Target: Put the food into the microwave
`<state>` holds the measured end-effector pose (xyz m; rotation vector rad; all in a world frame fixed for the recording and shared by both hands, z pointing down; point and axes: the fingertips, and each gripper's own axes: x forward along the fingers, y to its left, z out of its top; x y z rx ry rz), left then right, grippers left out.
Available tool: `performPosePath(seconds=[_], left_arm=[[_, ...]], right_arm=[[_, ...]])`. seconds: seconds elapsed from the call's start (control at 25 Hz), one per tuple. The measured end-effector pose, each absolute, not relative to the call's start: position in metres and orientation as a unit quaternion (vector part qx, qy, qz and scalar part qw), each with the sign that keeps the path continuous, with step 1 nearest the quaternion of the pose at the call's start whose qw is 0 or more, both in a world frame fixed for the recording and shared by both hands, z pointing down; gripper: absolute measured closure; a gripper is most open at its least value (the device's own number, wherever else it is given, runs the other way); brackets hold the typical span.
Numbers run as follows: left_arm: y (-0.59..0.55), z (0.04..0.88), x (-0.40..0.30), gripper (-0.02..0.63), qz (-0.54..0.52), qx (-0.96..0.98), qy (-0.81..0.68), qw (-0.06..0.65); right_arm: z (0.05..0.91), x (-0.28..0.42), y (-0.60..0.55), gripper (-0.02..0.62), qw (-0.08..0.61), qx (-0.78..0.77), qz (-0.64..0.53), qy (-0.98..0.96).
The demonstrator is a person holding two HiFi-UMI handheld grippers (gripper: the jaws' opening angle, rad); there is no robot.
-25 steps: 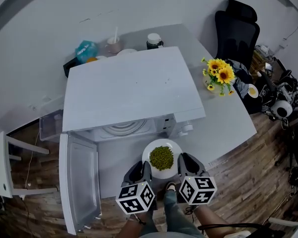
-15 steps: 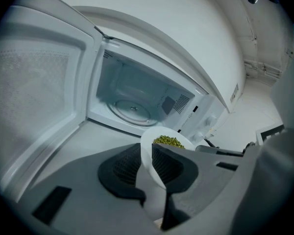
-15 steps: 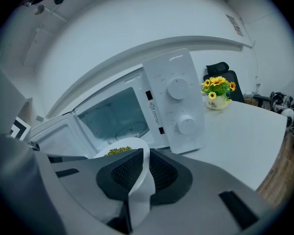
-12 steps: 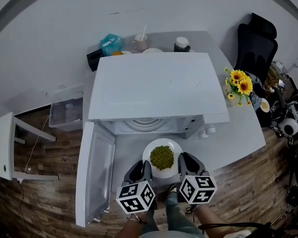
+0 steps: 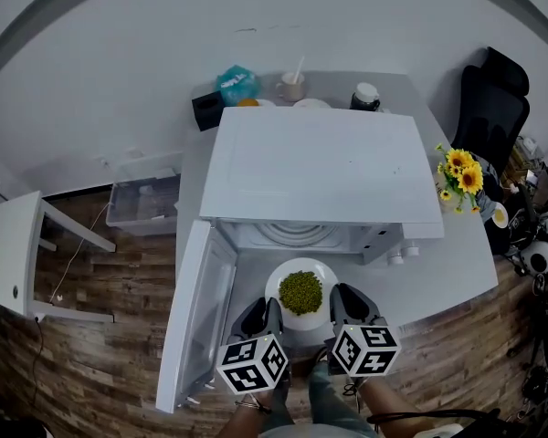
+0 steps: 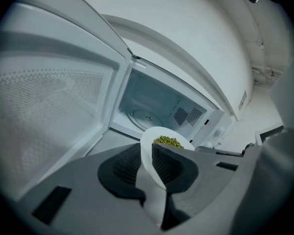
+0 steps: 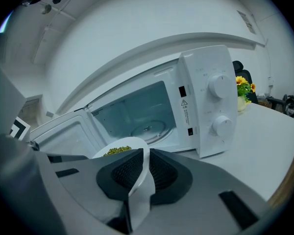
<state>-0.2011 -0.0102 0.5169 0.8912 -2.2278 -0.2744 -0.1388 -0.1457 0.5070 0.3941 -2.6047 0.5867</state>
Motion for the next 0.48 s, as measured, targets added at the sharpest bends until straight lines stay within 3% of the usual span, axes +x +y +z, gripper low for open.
performPosePath(seconds=[0.48], left_arm=[[-0.007, 0.526, -0.212, 0.534, -0.104, 0.334, -0.865, 0.361]], right_arm=[[0.515, -0.150, -0.143, 0.545, 0.229, 0.138, 0.214, -0.939]])
